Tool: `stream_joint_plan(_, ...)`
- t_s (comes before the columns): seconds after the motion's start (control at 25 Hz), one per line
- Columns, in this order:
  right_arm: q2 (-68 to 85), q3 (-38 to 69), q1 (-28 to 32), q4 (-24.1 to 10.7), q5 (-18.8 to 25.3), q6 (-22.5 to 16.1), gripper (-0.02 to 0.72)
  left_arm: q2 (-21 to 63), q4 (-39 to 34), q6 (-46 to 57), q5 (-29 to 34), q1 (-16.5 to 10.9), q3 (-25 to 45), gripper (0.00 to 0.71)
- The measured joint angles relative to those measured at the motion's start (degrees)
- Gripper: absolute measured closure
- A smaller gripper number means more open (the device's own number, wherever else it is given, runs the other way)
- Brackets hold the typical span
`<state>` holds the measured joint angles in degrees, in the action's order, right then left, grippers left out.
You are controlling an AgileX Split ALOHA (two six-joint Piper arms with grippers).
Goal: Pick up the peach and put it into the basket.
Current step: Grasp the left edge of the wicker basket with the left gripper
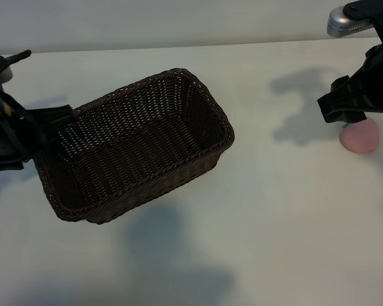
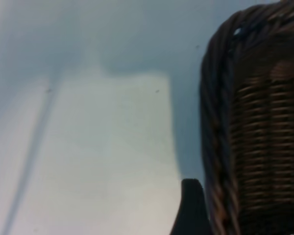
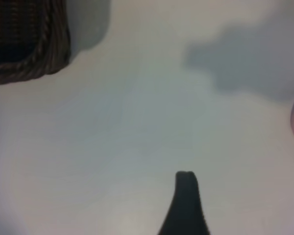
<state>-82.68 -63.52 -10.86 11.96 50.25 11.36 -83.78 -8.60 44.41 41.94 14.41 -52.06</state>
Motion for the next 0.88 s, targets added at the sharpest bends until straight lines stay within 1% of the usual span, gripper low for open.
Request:
stream_joint_plan(0.24,0.0,0.0,0.0,0.0,0.0,0.0,0.141,-3.2,0.7,0.5,-1.4,0.0,1.0,0.158)
stream_joint_plan(0.44,0.0,0.0,0.0,0.0,0.1,0.0,0.142,-4.4,2.2,0.5,-6.6,0.0,4.5,0.158)
stream_joint_plan(0.6,0.0,0.0,0.0,0.0,0.4,0.0,0.142,-8.2,3.1,0.1,-9.2,0.0,4.8,0.158)
stream_joint_plan(0.88,0.0,0.0,0.0,0.0,0.4,0.0,0.142,-12.6,3.6,0.0,-11.6,0.0,4.8,0.158)
